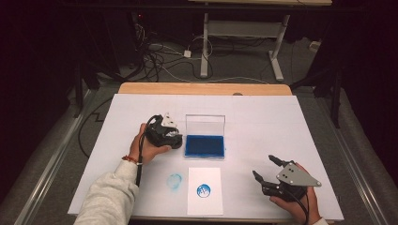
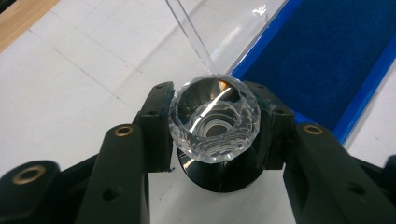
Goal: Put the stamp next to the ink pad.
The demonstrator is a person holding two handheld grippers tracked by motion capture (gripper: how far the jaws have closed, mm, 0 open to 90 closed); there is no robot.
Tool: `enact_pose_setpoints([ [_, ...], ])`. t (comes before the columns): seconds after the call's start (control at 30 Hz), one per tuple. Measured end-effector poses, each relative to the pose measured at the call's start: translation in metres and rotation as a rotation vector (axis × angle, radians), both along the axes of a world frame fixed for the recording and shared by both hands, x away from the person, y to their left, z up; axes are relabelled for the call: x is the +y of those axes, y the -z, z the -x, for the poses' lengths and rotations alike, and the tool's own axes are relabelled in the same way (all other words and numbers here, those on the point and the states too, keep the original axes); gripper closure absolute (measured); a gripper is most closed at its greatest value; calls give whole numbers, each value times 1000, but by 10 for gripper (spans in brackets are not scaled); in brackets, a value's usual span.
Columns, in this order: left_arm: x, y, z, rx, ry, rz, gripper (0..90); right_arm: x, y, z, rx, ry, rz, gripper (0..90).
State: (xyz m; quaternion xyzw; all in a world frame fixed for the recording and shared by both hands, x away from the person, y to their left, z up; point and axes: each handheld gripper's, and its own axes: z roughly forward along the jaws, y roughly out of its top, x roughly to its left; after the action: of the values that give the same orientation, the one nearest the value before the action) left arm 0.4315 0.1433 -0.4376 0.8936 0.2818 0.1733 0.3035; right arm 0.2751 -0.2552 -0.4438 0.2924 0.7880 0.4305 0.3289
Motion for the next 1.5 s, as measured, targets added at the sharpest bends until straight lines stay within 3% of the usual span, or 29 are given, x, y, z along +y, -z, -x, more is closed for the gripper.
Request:
enact_pose_setpoints([
  [0.23, -2, 3, 0, 1, 2, -16, 544, 0, 0, 0, 3, 0, -1, 273],
  [1.03, -3, 7, 2, 18, 8, -10, 493, 1, 2, -1, 19, -13, 7, 272],
  [1.23, -1, 1, 4, -2, 2, 15, 395, 1, 2, -1, 20, -13, 7, 272],
  [1.5, 4, -8, 10, -68, -32, 74, 260, 1, 1, 0, 17, -15, 5, 270],
])
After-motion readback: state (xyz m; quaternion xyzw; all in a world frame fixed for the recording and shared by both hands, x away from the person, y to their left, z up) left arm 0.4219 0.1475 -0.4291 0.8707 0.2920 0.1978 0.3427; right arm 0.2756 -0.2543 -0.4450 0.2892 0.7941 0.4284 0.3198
